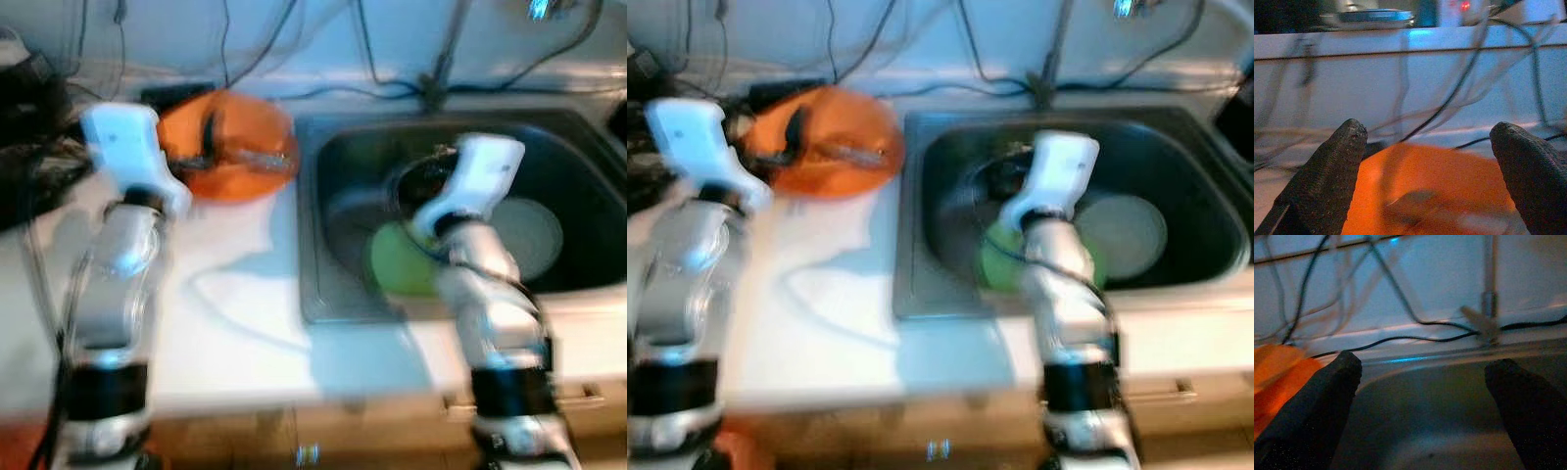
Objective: Kitchen organization
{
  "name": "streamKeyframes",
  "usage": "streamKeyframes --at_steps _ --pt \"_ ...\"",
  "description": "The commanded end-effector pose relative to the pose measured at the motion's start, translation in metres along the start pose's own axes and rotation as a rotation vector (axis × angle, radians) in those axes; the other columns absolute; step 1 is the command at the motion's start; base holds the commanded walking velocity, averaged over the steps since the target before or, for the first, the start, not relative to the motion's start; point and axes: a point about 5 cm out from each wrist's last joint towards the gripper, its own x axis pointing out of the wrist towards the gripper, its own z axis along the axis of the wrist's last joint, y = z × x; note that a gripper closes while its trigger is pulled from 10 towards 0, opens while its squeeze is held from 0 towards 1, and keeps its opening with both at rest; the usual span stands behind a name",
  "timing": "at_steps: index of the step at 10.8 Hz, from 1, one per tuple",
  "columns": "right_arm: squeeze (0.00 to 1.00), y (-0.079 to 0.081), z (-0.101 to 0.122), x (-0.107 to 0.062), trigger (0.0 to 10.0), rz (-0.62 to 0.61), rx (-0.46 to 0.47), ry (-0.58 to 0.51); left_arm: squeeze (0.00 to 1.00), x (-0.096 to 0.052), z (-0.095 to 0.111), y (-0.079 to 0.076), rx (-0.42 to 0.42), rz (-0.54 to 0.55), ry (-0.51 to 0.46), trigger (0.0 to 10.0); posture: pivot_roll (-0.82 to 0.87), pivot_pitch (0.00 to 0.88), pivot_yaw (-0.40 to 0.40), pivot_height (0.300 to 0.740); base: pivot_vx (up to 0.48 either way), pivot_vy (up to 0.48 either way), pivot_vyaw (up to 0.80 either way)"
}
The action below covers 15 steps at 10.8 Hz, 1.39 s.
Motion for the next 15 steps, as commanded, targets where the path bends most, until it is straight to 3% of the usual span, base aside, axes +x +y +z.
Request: streamKeyframes --at_steps 1,8,11,15 --pt "0.00 -0.012 0.002 -0.001 10.0 -0.036 -0.015 0.002 0.00 0.001 0.002 -0.010 -0.011 -0.038 -0.005 10.0 0.14 0.059 0.028 0.740 0.000 0.000 0.00" --pt "0.00 -0.013 0.003 -0.001 10.0 -0.039 -0.028 -0.010 0.00 0.001 0.001 -0.012 -0.010 -0.042 -0.002 10.0 0.14 0.061 0.034 0.740 0.000 0.000 0.00" --pt "0.00 -0.015 0.003 -0.001 10.0 -0.044 -0.028 -0.002 0.00 -0.002 -0.003 -0.025 -0.035 -0.117 0.033 10.0 0.14 0.067 0.034 0.740 0.000 0.000 0.00" --pt "0.00 -0.015 0.003 -0.001 10.0 -0.040 -0.028 0.002 0.00 0.000 -0.005 -0.021 -0.061 -0.096 0.058 10.0 0.14 0.066 0.034 0.740 0.000 0.000 0.00"
